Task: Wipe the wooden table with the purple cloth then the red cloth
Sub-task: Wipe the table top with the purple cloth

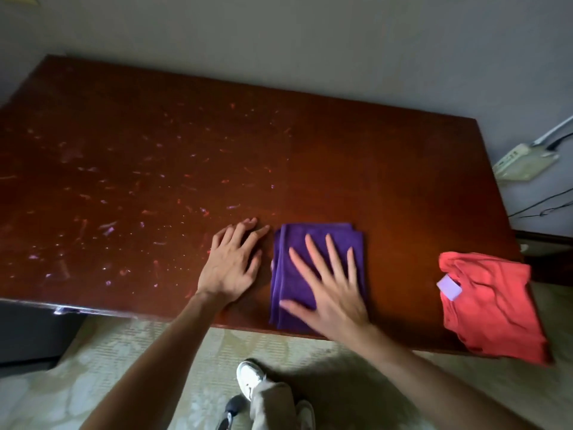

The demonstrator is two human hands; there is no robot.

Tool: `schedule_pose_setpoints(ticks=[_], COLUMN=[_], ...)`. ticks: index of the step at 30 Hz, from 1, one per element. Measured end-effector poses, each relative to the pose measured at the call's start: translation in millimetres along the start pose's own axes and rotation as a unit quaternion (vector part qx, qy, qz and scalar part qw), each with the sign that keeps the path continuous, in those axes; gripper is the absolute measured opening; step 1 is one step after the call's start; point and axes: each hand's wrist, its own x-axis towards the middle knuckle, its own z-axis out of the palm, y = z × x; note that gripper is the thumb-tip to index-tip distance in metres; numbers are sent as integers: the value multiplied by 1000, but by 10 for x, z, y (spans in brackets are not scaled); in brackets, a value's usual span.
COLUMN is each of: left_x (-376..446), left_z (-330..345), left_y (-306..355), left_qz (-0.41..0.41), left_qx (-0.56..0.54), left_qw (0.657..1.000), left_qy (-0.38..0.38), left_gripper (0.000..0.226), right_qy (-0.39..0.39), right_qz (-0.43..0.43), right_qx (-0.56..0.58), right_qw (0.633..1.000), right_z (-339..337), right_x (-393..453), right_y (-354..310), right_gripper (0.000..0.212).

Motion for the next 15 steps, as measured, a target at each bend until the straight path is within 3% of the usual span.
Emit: schedule_pose_setpoints(ticks=[7, 15], left_x=[-2, -11], left_z=[34, 34], left_y=[17, 8], left_qz=[-3, -5], left_qx=[-15, -15], left_qw=[1000, 1000], left_qy=[22, 14], left_gripper=[50, 50], right_qy=[12, -7], right_qz=[-35, 68], right_qx=[3, 38], right_qw=[999, 997], right_z=[-4, -371], right_x=[296, 2588], right_y=[131, 853], right_gripper=[92, 90])
